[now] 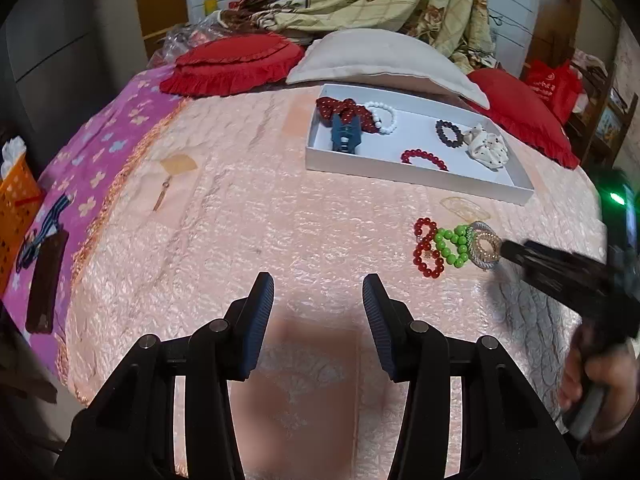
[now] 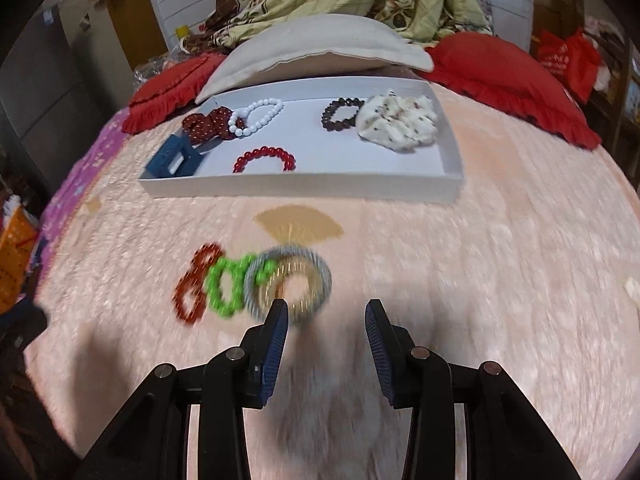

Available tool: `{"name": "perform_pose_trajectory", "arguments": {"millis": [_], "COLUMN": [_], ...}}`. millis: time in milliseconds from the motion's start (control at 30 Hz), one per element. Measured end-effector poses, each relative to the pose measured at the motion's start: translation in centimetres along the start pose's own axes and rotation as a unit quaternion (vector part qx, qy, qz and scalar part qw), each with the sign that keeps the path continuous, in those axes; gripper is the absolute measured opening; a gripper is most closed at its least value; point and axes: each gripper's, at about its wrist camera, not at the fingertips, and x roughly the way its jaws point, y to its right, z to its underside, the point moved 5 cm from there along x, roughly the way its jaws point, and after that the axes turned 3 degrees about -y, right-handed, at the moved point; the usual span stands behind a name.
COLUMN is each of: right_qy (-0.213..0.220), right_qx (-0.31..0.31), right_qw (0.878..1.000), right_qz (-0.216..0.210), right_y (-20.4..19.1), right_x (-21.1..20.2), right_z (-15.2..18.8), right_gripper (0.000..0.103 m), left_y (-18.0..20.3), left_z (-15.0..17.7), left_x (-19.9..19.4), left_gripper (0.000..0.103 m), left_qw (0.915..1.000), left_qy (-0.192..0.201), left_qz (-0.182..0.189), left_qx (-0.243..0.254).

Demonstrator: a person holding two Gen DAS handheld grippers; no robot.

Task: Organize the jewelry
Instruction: 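Move the left tool to the dark red bead bracelet while the right tool reaches the gold coil bracelet, then grasp the dark red bead bracelet with the left tool while the right tool grasps the gold coil bracelet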

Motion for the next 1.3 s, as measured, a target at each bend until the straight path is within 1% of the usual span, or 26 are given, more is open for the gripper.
{"name": "perform_pose_trajectory", "arguments": {"millis": [100,133,200,233,300,333,367,400,467,500,600,733,900,967,1100,1300], "right_qy": [-0.018,-0.022,-0.026,-0.026,-0.032,-0.033,-0.031,-0.027,-0.016,-0.010,0.009,0.021,0.015,0.012,0.015,0.030], "right_qx": [-0.016,-0.021,-0.022,-0.018,-0.003,0.010,0.021,0.036,0.076,0.091,0.112,0.128,0.116,0.107,0.101,0.117], "right_qw": [1.000,0.999,0.996,0.994,0.988,0.983,0.982,0.985,0.992,0.992,0.992,0.991,0.993,0.994,0.994,0.992], "right_qz": [0.014,0.030,0.086,0.101,0.151,0.182,0.183,0.165,0.103,0.082,0.056,0.035,0.016,0.021,0.034,0.028], "right_y": [0.0,0.4,2.0,2.9,5.7,7.7,8.8,9.8,11.7,12.5,13.8,14.6,13.1,12.6,12.2,12.7], "right_x": [1.7,1.7,1.2,0.9,0.3,-0.3,-0.9,-1.5,-2.9,-3.5,-4.8,-4.8,-3.8,-3.3,-2.6,-2.6], "right_z": [-0.5,-0.4,-0.1,0.2,1.0,1.6,2.0,2.4,3.2,3.6,4.1,4.3,4.2,4.3,4.4,4.4], "right_gripper": [0.038,0.038,0.038,0.038,0.038,0.038,0.038,0.038,0.038,0.039,0.039,0.039,0.039,0.039,0.039,0.039], "left_y": [0.3,0.4,0.6,0.6,0.8,1.0,1.2,1.4,2.0,2.3,3.2,4.9,6.4,6.6,6.9,7.8], "left_z": [0.0,0.0,-0.1,-0.1,-0.1,-0.1,-0.1,-0.1,-0.2,-0.2,-0.5,-1.3,-2.1,-2.4,-2.7,-2.7], "left_x": [0.3,0.5,0.9,1.2,1.7,2.1,2.3,2.6,3.3,3.7,4.6,5.7,8.0,8.8,10.4,10.6], "left_gripper": [0.046,0.046,0.046,0.046,0.046,0.046,0.046,0.046,0.046,0.046,0.046,0.046,0.045,0.045,0.038,0.038], "left_qw": [0.9999,0.9999,0.9998,0.9998,0.9996,0.9994,0.9993,0.9990,0.9982,0.9976,0.9957,0.9935,0.9901,0.9894,0.9879,0.9859], "left_qy": [-0.001,-0.002,-0.005,-0.009,-0.015,-0.020,-0.022,-0.026,-0.035,-0.040,-0.049,-0.047,-0.055,-0.061,-0.074,-0.065], "left_qz": [0.000,0.001,0.004,0.007,0.016,0.020,0.024,0.030,0.043,0.049,0.070,0.082,0.100,0.105,0.113,0.126], "left_qx": [0.011,0.013,0.016,0.017,0.017,0.019,0.020,0.021,0.024,0.026,0.035,0.063,0.082,0.080,0.076,0.089]}}
